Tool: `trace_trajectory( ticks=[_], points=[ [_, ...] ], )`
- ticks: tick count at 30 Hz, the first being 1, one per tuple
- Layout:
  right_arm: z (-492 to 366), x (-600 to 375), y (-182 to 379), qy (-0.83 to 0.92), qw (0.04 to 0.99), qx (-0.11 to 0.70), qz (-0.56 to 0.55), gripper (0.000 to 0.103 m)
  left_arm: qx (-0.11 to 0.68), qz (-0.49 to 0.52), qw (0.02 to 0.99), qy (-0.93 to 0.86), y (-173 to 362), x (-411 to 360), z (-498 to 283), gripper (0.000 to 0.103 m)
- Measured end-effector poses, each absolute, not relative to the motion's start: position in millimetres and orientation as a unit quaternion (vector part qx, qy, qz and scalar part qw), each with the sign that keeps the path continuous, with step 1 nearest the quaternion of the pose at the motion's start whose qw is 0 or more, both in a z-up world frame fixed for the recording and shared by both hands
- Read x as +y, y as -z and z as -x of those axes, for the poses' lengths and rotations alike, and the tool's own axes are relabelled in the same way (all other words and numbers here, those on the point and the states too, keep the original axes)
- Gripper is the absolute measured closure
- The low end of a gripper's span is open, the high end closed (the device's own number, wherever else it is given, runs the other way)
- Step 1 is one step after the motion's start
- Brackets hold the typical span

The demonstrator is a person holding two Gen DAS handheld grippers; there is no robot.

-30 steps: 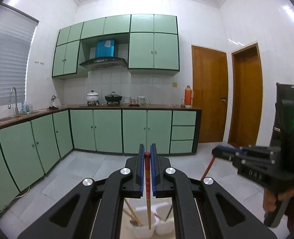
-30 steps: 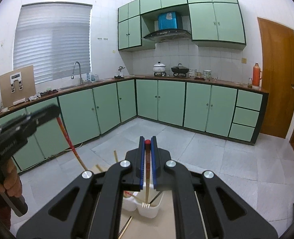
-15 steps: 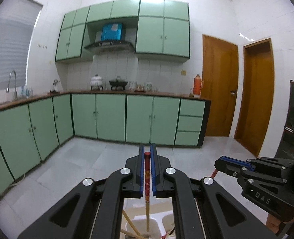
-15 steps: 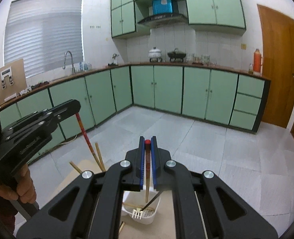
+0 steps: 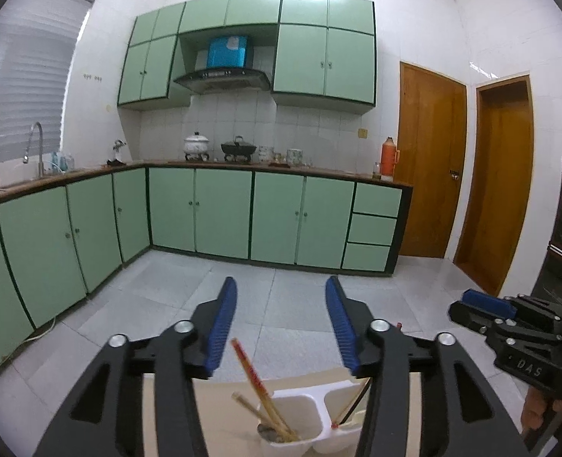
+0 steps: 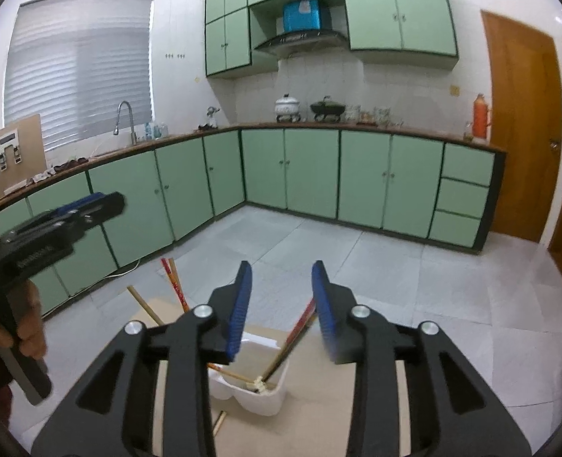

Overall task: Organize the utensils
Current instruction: 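Lower the chopsticks into the holder and open both tools, then move both tools back to the mat and grasp a red-tipped bamboo chopstick with the right tool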

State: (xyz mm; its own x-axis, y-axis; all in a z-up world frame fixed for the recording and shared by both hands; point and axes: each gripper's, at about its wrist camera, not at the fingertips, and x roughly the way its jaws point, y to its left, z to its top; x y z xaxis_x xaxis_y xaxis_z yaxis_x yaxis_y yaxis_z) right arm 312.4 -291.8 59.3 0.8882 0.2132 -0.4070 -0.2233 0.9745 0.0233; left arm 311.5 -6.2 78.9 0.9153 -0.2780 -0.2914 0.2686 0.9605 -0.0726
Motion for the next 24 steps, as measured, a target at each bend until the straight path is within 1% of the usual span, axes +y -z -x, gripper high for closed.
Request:
trace_trajectory(
  ticks=[1, 3, 4, 5, 6, 7, 8, 14, 24],
  points=[
    [-301.9, -294.3, -59.7, -0.11, 0.973, 0.203, 0.012, 0.067, 0.148, 0.016, 0.979, 0.14, -80.1, -3.0, -302.1, 0.047],
    [-280.7, -298.2, -57.5, -0.105, 0.976, 0.192, 0.009, 0.05, 0.148, 0.013, 0.98, 0.136, -79.4, 0.6, -286.0, 0.042],
    [-273.5, -300.0, -56.3, -0.101, 0.977, 0.188, 0.009, 0.045, 0.147, 0.011, 0.98, 0.137, -77.7, 2.3, -276.5, 0.038],
    [-260.3, -300.8, -52.6, -0.096, 0.979, 0.182, 0.011, 0.037, 0.147, 0.009, 0.979, 0.138, -74.5, 4.2, -266.3, 0.035],
    [-252.4, -301.6, -49.4, -0.092, 0.98, 0.178, 0.013, 0.028, 0.148, 0.008, 0.979, 0.138, -70.2, 6.2, -255.7, 0.03],
    [-239.7, -301.7, -43.3, -0.085, 0.981, 0.174, 0.016, 0.023, 0.148, 0.007, 0.979, 0.138, -65.3, 7.8, -245.5, 0.025],
    [-230.0, -302.0, -37.5, -0.078, 0.982, 0.173, 0.017, 0.014, 0.151, 0.006, 0.979, 0.139, -60.2, 9.0, -236.4, 0.024],
    [-179.7, -302.7, 5.3, -0.059, 0.979, 0.198, -0.008, 0.009, 0.192, -0.005, 0.972, 0.137, -11.6, 16.4, -185.1, 0.019],
    [-133.9, -279.5, 70.7, -0.049, 0.968, 0.244, -0.007, 0.008, 0.257, -0.031, 0.957, 0.129, 63.1, 28.3, -140.8, 0.018]
  ],
)
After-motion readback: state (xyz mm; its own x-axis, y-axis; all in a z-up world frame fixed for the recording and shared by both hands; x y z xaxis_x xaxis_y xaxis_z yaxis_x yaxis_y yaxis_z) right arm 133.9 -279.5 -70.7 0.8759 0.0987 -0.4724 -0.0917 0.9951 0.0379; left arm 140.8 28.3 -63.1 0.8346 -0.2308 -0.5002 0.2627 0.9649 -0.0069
